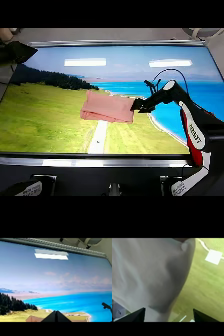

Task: Fold the shirts.

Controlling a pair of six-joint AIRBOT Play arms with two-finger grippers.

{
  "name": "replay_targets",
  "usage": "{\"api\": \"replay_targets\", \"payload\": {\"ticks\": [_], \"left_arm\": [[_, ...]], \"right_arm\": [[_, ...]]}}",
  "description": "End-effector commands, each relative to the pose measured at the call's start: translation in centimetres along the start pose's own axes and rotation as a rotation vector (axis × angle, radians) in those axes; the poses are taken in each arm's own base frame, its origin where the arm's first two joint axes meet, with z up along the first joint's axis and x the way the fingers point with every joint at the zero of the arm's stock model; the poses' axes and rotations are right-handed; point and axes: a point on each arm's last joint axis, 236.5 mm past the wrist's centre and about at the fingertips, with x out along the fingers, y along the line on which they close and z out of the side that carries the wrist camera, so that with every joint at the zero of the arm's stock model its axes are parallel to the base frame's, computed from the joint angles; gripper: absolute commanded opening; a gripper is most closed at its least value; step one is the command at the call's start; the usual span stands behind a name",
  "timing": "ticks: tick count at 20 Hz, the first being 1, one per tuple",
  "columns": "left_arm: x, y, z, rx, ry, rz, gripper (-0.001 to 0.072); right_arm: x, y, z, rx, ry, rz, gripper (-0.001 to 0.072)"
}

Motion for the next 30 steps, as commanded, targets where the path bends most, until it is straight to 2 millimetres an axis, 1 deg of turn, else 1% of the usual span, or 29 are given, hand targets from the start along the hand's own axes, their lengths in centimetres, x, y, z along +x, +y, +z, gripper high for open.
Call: {"api": "replay_targets", "payload": {"ticks": [1,2,3,4,5,6,7,9,11,12,14,15,17,19,21,22,24,26,28,30], "left_arm": [[0.2,-0.6,-0.2,0.007,0.007,-0.012,0.0027],[0.2,-0.7,-0.2,0.007,0.007,-0.013,0.0027],[0.2,-0.6,-0.2,0.007,0.007,-0.012,0.0027],[0.2,-0.6,-0.2,0.007,0.006,-0.012,0.0027],[0.2,-0.6,-0.2,0.007,0.006,-0.012,0.0027],[0.2,-0.6,-0.2,0.007,0.006,-0.012,0.0027],[0.2,-0.6,-0.2,0.008,0.006,-0.012,0.0027],[0.3,-0.5,-0.3,0.022,0.008,-0.012,0.0027],[0.5,-0.4,-0.3,0.019,0.012,-0.011,0.0027],[0.6,-0.3,-0.4,0.018,0.013,-0.011,0.0027],[0.6,-0.3,-0.4,0.02,0.015,-0.01,0.0027],[0.6,-0.3,-0.4,0.02,0.015,-0.01,0.0027],[0.7,-0.3,-0.4,0.02,0.015,-0.011,0.0028],[0.7,-0.3,-0.4,0.02,0.015,-0.011,0.0027],[0.7,-0.3,-0.4,0.02,0.015,-0.011,0.0027],[0.7,-0.3,-0.4,0.022,0.015,-0.011,0.0027],[0.6,-0.3,-0.4,0.035,0.016,-0.012,0.0027],[0.6,-0.3,-0.4,0.035,0.016,-0.012,0.0028],[0.6,-0.3,-0.4,0.042,0.016,-0.011,0.0028],[0.6,-0.3,-0.4,0.043,0.016,-0.011,0.0027]], "right_arm": [[3.1,1.1,0.5,0.035,-0.022,0.039,0.0594],[3.4,1.3,0.7,0.033,-0.029,0.041,0.0482],[3.4,1.6,1.1,0.03,-0.047,0.052,0.0201],[3.0,2.0,1.7,0.02,-0.07,0.071,0.0017],[1.7,2.8,2.8,-0.042,-0.11,0.101,0.0018],[-0.3,3.7,4.0,-0.095,-0.155,0.128,0.0018],[-2.8,4.3,5.0,-0.13,-0.197,0.139,0.0015],[-9.4,4.5,6.4,-0.185,-0.286,0.111,0.0015],[-16.7,3.4,6.6,-0.17,-0.384,0.056,0.0015],[-20.2,2.5,6.1,-0.154,-0.424,0.02,0.0015],[-26.1,0.3,4.1,-0.098,-0.496,-0.047,0.0015],[-28.4,-1.0,2.9,-0.063,-0.521,-0.083,0.0015],[-32.1,-3.3,0.0,-0.006,-0.548,-0.145,0.0016],[-34.9,-5.4,-3.0,0.054,-0.557,-0.199,0.0016],[-37.1,-7.6,-5.8,0.124,-0.567,-0.248,0.0016],[-38.2,-8.8,-7.0,0.162,-0.581,-0.273,0.0016],[-40.1,-10.8,-8.6,0.224,-0.624,-0.3,0.0016],[-41.2,-11.8,-10.0,0.265,-0.645,-0.31,0.0016],[-41.9,-11.8,-11.2,0.285,-0.65,-0.32,0.0016],[-43.0,-12.1,-12.6,0.309,-0.66,-0.375,0.0017]]}}
